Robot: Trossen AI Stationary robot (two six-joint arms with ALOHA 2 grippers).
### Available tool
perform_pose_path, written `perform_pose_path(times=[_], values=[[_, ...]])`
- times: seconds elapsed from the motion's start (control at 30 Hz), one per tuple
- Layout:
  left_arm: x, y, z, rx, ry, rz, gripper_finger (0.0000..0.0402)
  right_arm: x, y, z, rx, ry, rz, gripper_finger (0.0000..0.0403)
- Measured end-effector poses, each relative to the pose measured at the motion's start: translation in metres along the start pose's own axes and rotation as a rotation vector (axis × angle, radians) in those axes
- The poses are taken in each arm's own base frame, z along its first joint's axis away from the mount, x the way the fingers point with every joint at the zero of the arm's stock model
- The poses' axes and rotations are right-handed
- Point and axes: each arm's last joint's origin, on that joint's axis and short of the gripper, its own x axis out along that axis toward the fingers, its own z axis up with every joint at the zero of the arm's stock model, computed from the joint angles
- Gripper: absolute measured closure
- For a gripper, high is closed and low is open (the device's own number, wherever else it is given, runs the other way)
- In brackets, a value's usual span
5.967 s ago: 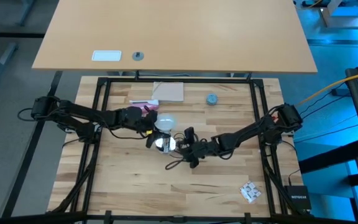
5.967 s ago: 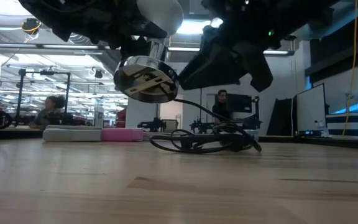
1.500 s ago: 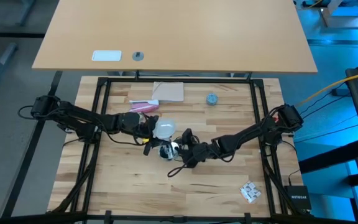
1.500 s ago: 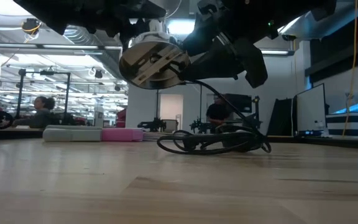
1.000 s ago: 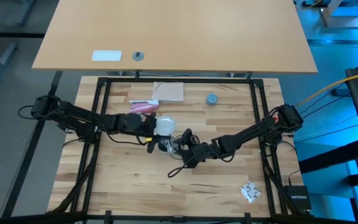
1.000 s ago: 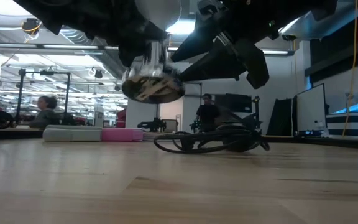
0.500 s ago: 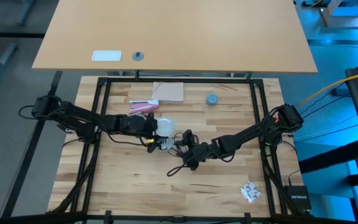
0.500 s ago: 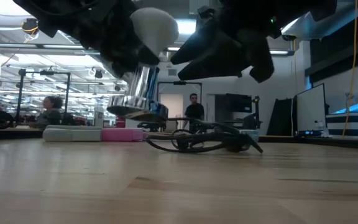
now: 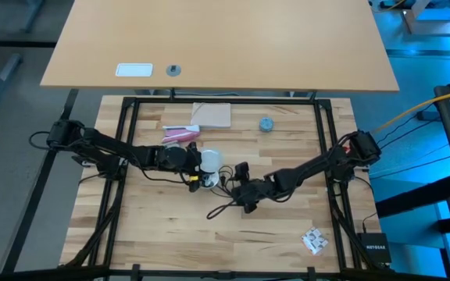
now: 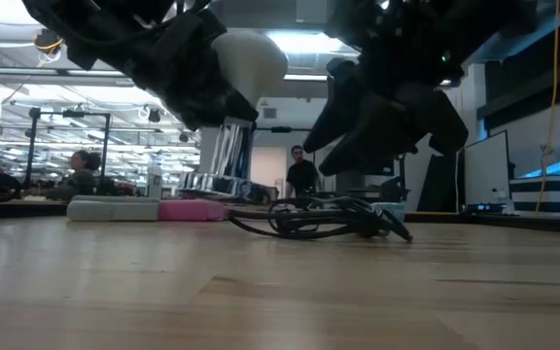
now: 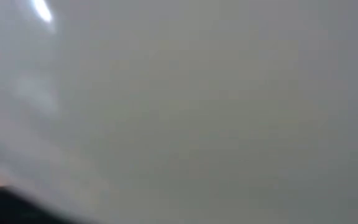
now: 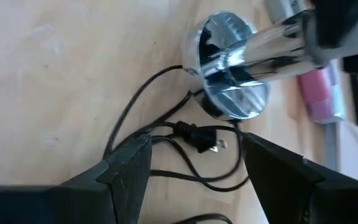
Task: Screw lightbulb
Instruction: Insert the white lightbulb into the desk lamp
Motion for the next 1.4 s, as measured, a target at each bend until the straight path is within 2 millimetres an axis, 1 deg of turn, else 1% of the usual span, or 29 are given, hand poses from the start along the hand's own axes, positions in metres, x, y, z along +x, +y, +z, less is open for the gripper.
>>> perform_pose_path(times=[0.07, 0.2, 0.3, 0.43, 0.6, 0.7, 0.9, 1.07, 1.2, 1.4], values=[[0.0, 0.0, 0.0, 0.007, -0.005, 0.001, 0.0249, 0.002, -0.003, -0.002, 0.022, 0.002, 0.027, 0.015], [0.0, 0.001, 0.001, 0.022, -0.007, 0.022, 0.0249, 0.005, -0.008, -0.01, 0.046, 0.06, 0.053, 0.015], [0.0, 0.002, 0.001, 0.02, -0.009, 0.031, 0.0249, 0.005, -0.008, -0.013, 0.045, 0.086, 0.091, 0.015], [0.001, 0.006, 0.002, 0.029, -0.017, 0.042, 0.0249, 0.005, -0.004, -0.009, 0.061, 0.03, 0.19, 0.015], [0.001, 0.01, 0.005, 0.012, -0.039, 0.055, 0.0249, 0.002, 0.002, -0.002, 0.065, -0.016, 0.165, 0.015], [0.001, 0.01, 0.006, 0.011, -0.046, 0.055, 0.0249, 0.008, 0.005, -0.005, 0.065, 0.002, 0.156, 0.015], [0.001, 0.007, 0.005, 0.014, -0.037, 0.033, 0.0249, 0.035, 0.023, -0.023, 0.106, 0.106, 0.171, 0.015], [0.0, 0.0, 0.002, 0.027, -0.021, -0.011, 0.0249, 0.041, 0.026, -0.027, 0.137, 0.147, 0.103, 0.0153], [-0.001, -0.009, 0.001, 0.039, -0.017, -0.066, 0.0249, 0.041, 0.02, -0.029, 0.128, 0.168, 0.033, 0.0176], [-0.004, -0.023, -0.002, 0.052, -0.007, -0.112, 0.0249, 0.05, 0.0, -0.037, 0.124, 0.196, -0.014, 0.0226]])
